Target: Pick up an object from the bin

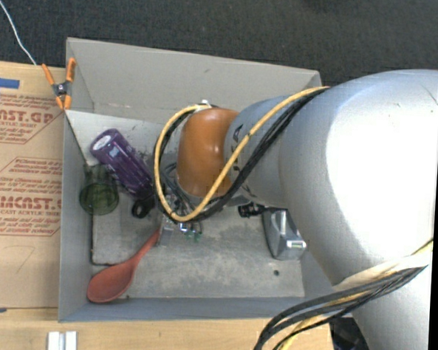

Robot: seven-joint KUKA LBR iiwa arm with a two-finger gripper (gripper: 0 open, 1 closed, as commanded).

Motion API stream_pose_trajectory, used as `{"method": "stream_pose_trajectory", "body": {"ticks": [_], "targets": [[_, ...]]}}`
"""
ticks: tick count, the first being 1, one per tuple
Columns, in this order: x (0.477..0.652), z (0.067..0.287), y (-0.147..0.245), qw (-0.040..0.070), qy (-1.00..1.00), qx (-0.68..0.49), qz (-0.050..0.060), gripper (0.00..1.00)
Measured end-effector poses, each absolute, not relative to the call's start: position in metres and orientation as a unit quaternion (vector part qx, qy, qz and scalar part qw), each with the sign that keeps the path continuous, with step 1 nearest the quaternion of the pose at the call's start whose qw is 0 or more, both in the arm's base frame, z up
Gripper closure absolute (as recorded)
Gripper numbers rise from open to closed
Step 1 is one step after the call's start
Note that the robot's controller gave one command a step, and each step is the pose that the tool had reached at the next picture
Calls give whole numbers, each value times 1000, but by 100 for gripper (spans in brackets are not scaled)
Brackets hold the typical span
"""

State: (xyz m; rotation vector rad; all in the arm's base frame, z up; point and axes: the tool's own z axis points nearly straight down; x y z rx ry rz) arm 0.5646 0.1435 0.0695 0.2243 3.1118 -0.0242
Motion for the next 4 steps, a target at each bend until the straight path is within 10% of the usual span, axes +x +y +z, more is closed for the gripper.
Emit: {"method": "stream_pose_trajectory", "body": {"ticks": [4], "targets": [[559, 71, 155, 15, 997, 70, -21, 100]]}}
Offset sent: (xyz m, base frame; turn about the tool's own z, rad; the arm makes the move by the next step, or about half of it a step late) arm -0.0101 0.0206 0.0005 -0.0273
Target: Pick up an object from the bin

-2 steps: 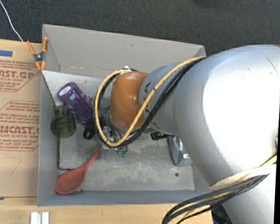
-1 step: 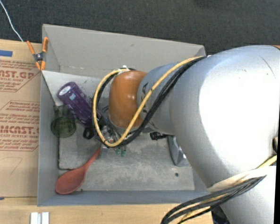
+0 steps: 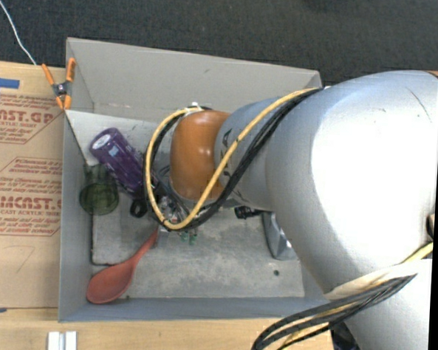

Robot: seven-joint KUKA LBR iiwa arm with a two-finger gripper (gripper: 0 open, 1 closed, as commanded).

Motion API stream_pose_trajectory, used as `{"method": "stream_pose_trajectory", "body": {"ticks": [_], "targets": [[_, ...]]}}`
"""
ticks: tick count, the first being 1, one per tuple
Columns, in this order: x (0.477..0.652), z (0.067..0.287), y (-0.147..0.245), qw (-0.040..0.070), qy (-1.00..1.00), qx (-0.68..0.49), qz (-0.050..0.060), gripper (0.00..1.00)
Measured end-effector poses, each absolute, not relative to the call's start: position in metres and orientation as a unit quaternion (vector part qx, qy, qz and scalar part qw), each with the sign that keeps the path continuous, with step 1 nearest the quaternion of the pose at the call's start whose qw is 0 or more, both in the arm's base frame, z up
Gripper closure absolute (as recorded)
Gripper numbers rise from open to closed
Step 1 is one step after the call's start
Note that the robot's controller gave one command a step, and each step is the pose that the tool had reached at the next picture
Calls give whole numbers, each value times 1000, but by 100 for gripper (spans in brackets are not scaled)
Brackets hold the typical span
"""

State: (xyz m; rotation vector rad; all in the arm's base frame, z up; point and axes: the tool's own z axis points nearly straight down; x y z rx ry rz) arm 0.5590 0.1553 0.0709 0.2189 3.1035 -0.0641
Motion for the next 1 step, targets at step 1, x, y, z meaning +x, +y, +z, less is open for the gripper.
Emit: {"method": "stream_pose_trajectory", "body": {"ticks": [1], "targets": [[559, 71, 155, 15, 997, 70, -21, 100]]}}
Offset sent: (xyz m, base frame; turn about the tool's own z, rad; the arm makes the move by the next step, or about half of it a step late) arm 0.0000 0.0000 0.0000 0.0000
